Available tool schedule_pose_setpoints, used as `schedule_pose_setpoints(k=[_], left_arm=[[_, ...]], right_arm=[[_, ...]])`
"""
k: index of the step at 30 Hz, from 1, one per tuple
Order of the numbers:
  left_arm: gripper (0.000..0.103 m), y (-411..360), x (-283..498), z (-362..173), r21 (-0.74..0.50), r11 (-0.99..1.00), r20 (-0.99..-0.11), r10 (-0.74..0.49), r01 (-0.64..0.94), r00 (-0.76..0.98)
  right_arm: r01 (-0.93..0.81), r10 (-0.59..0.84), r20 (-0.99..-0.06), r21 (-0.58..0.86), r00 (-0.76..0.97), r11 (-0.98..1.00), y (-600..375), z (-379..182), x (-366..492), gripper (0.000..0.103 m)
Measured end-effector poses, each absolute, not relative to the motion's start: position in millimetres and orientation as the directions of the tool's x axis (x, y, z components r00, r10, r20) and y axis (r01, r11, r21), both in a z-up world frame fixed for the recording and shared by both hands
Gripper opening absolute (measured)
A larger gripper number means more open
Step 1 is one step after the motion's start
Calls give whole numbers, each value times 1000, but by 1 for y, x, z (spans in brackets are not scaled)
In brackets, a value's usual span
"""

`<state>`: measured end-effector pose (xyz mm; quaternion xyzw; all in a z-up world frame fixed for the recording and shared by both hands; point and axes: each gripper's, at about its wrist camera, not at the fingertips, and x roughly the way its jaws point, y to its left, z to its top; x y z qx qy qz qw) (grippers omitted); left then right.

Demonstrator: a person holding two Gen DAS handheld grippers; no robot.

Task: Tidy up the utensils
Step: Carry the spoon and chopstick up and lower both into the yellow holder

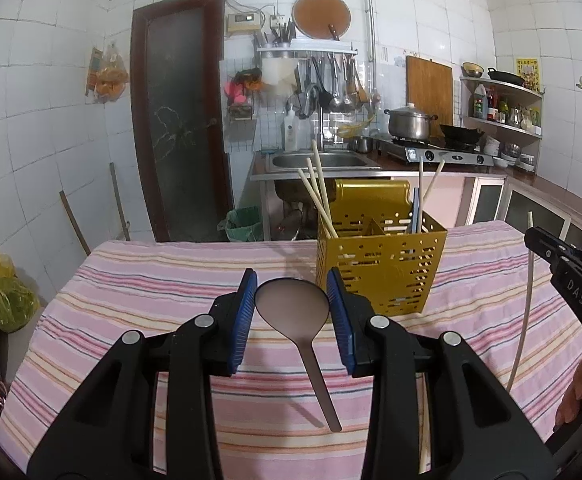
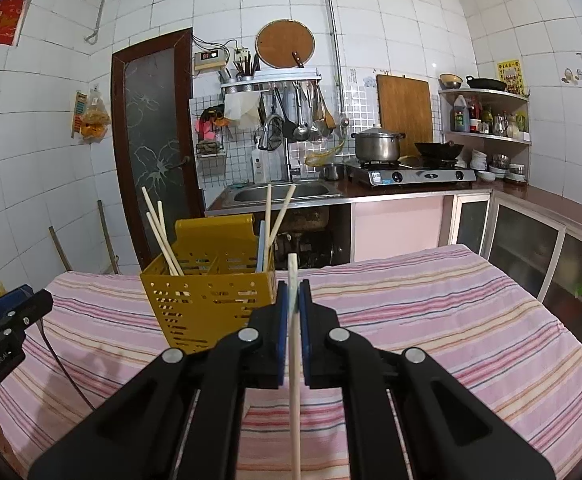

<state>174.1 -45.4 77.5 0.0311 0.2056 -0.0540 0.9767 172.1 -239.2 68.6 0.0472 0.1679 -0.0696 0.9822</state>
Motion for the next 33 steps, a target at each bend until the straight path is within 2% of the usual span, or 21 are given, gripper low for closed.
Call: schedule_pose_setpoints(k=[11,19,33], left_arm=[[35,-40,178,96,26,993,-363,-94,111,927],[35,-39,196,125,-9,993,-323,-111,114,940],[35,-63,258,204,-23,992,-210,-123,121,970]], right_arm=[[141,-115,-309,63,944,988,-236,80,179,6],[130,-111,-249,60,962,990,-235,107,191,6],[78,-77,-85,7,993,997,-223,219,227,6]])
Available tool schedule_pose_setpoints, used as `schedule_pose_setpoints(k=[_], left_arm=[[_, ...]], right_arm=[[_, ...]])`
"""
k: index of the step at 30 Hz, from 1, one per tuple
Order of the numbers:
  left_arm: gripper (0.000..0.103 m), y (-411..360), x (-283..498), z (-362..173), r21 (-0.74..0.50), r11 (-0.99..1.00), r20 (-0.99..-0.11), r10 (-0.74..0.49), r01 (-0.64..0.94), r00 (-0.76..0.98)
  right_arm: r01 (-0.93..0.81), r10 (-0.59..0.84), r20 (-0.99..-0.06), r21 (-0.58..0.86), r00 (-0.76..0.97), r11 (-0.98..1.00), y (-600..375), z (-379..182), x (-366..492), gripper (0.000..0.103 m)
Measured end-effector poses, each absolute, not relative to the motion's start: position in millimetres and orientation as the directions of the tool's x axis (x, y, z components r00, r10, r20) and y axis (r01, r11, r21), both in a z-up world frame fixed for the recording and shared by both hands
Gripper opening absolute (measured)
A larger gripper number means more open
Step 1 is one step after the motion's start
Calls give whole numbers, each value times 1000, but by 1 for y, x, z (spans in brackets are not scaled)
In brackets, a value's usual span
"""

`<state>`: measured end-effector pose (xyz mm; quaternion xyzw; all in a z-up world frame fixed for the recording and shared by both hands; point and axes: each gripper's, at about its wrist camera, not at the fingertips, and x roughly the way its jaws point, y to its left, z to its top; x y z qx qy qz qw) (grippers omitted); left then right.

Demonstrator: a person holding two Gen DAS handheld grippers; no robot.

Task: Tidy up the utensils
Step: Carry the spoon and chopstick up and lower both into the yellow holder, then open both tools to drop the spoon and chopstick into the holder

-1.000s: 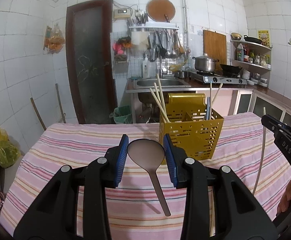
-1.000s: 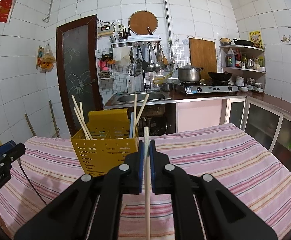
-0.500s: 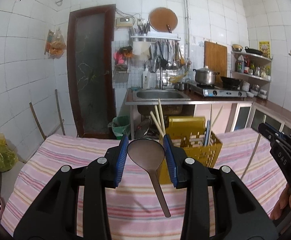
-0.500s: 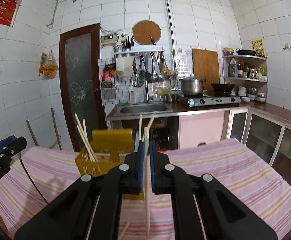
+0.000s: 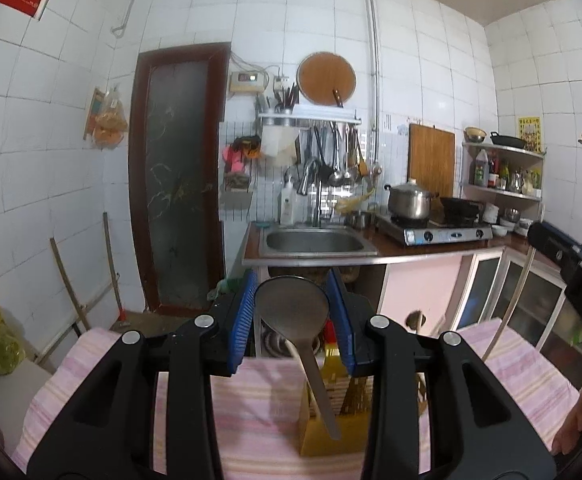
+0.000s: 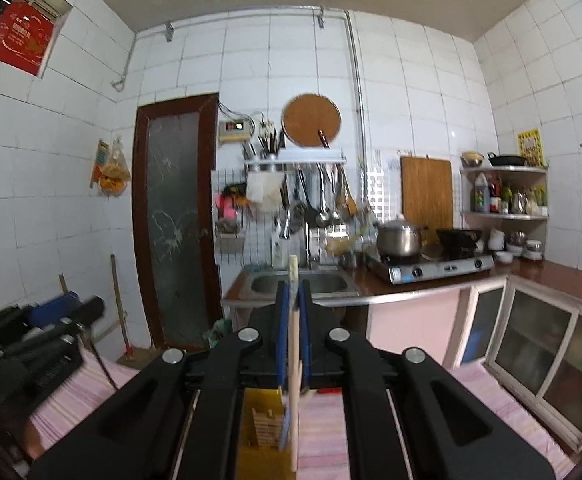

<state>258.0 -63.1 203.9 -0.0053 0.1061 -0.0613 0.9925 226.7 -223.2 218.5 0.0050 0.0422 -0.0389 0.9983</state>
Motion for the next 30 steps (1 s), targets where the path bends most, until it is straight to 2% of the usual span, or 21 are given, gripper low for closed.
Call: schedule_pose_setpoints(k=[4,9,18,22,23,24,25,26,30], left_arm=[[35,-76,282,207,-9,993,-198,-116,117,973],[35,-88,315,186,-2,993,-229,-117,119,966],[35,-94,350,119,9,990,-346,-131,144,929],[37,-88,352,109,-5,990,-387,-131,140,913],[47,-87,351,110,-4,991,-392,-127,136,911],[55,-83,348,113,-3,993,-395,-109,117,912],[69,-79,343,117,-5,994,-389,-99,105,916],[75,-74,336,122,-6,996,-376,-87,92,922],[91,-52,308,140,11,998,-354,-48,55,934]], right_arm=[[62,-62,-64,-3,996,998,-218,232,248,6],[49,-49,-77,-1,996,999,-216,217,276,6],[48,-39,-210,35,977,998,-230,141,318,6],[71,-63,-283,18,957,997,-235,122,325,7],[78,-69,-305,16,950,997,-237,120,325,9],[85,-75,-327,16,942,996,-240,120,326,25],[95,-82,-356,20,931,995,-244,119,326,42],[99,-82,-368,28,926,995,-248,120,324,69],[133,-118,-405,9,907,991,-258,123,306,70]])
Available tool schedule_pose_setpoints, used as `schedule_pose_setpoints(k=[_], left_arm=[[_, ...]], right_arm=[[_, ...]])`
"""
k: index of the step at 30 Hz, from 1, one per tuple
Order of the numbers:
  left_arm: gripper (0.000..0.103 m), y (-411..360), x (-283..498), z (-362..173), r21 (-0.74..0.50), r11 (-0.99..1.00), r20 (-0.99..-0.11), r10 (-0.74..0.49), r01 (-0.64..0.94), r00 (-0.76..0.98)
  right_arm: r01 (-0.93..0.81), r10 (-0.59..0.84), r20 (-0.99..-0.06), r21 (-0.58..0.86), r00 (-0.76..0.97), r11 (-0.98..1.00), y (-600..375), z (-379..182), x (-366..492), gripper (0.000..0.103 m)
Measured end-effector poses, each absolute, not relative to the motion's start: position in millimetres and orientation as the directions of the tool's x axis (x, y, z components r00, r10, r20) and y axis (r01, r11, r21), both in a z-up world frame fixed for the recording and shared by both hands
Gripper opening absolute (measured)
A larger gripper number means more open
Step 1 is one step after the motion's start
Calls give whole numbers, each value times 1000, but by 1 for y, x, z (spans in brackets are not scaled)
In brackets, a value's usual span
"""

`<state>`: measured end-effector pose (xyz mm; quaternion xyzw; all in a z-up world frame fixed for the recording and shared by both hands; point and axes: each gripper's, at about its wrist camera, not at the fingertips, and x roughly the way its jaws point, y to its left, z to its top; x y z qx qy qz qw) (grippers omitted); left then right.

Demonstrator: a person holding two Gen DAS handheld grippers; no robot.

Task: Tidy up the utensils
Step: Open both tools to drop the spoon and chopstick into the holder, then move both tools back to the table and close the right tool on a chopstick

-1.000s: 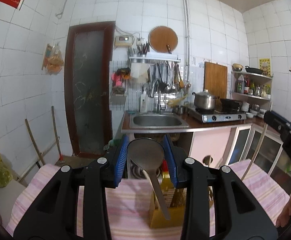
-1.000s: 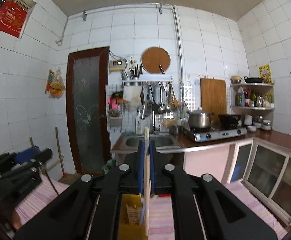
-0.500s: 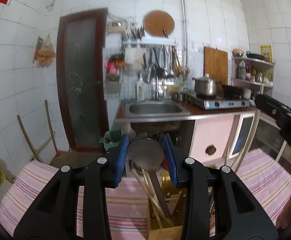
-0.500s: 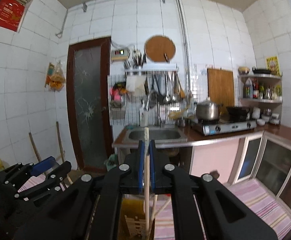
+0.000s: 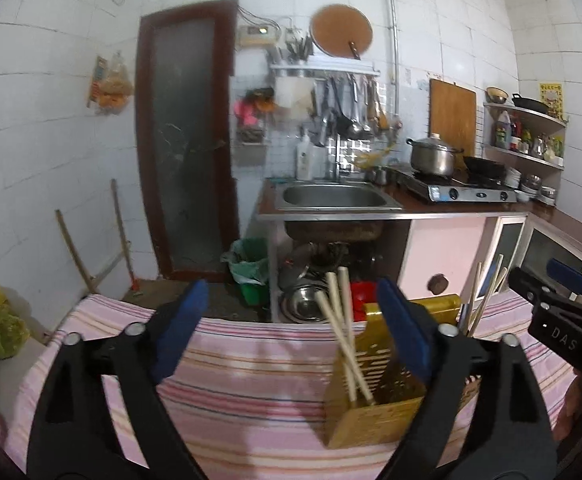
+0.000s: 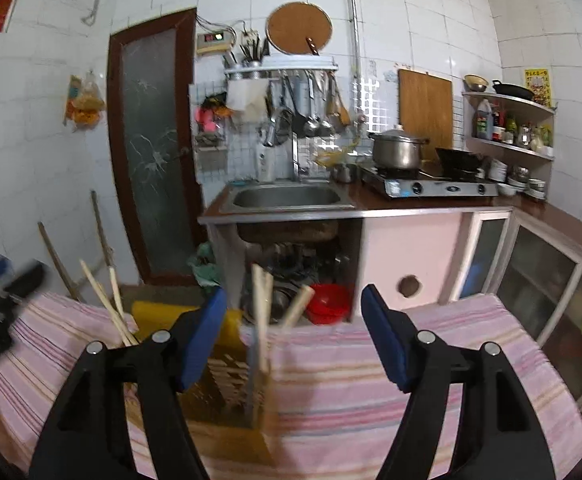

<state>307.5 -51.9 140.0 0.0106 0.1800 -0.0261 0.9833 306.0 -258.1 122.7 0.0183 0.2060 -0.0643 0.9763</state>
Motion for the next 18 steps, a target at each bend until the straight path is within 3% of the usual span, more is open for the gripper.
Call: schedule_pose_setpoints(k=[3,6,11,18], left_arm=[[98,-36,286,146,21,999,-346,-23,33,938],[98,-17,268,141,18,1000,-367,-6,14,930],[98,3,248,106,4,1000,-440,2,0,898],[98,0,234,42,109,994,-539,54,5,840]], right_arm=[[160,-141,-428,9,893,987,-265,124,289,74],[188,-166,-453,4,876,982,-265,115,269,77],[192,-166,-527,-6,833,981,-254,80,242,78],[176,-148,-619,-16,771,984,-236,26,219,78]])
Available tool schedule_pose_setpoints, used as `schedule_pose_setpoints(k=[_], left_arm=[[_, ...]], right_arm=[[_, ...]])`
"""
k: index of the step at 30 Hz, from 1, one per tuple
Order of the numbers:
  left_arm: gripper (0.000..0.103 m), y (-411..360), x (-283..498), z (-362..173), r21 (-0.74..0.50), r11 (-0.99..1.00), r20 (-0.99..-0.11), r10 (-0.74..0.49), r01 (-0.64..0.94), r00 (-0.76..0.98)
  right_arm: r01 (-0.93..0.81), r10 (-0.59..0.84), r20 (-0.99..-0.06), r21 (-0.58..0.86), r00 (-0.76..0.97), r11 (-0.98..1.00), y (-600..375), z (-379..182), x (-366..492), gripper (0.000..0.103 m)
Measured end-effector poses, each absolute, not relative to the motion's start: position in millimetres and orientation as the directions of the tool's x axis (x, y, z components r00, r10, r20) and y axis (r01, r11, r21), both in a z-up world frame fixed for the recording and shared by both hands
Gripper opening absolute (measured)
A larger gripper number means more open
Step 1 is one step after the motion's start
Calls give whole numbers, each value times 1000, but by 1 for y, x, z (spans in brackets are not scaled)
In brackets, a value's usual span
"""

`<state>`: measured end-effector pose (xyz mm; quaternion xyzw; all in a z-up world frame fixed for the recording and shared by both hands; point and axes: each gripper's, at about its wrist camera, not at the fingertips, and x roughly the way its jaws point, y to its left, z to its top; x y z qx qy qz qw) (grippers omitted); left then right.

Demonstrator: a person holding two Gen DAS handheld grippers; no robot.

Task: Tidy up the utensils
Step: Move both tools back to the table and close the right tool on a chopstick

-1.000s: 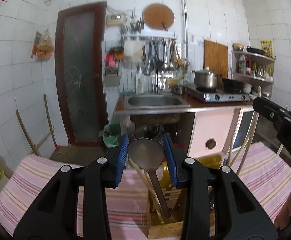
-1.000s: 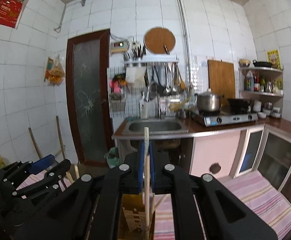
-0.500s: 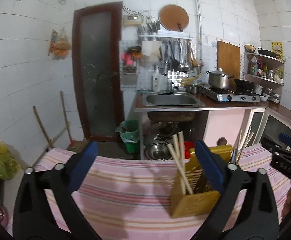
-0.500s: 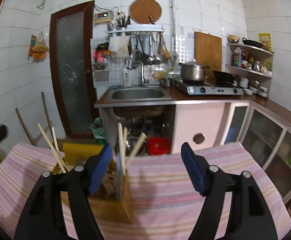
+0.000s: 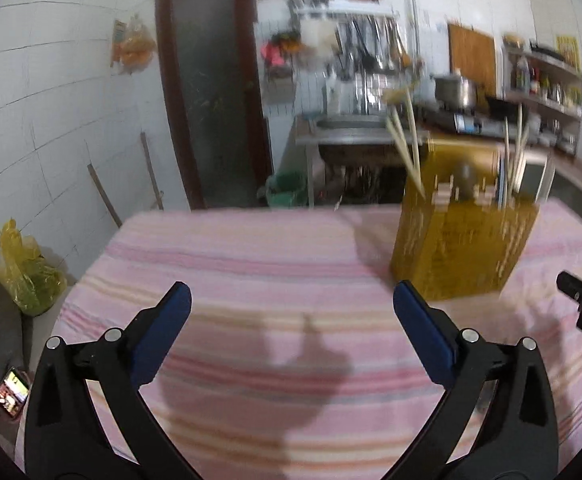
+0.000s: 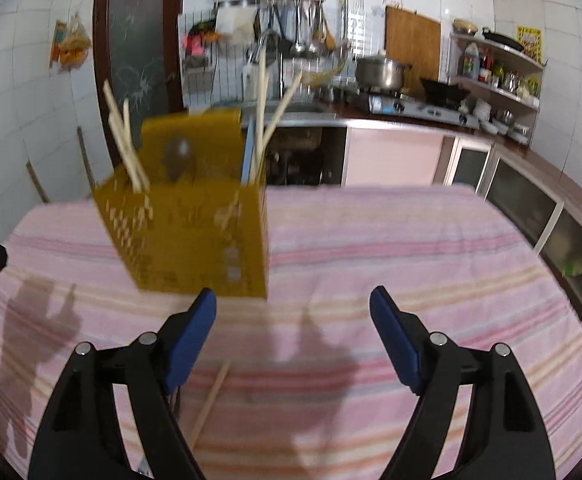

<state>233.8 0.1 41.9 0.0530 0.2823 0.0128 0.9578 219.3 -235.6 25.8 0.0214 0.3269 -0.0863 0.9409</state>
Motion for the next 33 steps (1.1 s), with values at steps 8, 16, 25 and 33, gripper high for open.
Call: schedule_pose_setpoints(k=[8,16,25,33], left_arm=[[98,-7,225,-5,170,983,-617,52,69,785],[98,-2,233,-19,107,993,-659,30,55,751],[98,-9,230,-14,92,994,-660,21,53,751],[98,-34,224,-10,20,996,-692,-47,84,720]], right_arm=[[195,-155,-684,-18,713,981,-225,-13,206,78],[200,-157,-742,-32,652,979,-209,-36,216,77],[176,-124,-785,-20,607,984,-187,-49,233,32],[140,-80,-788,8,611,990,-205,-45,220,8]])
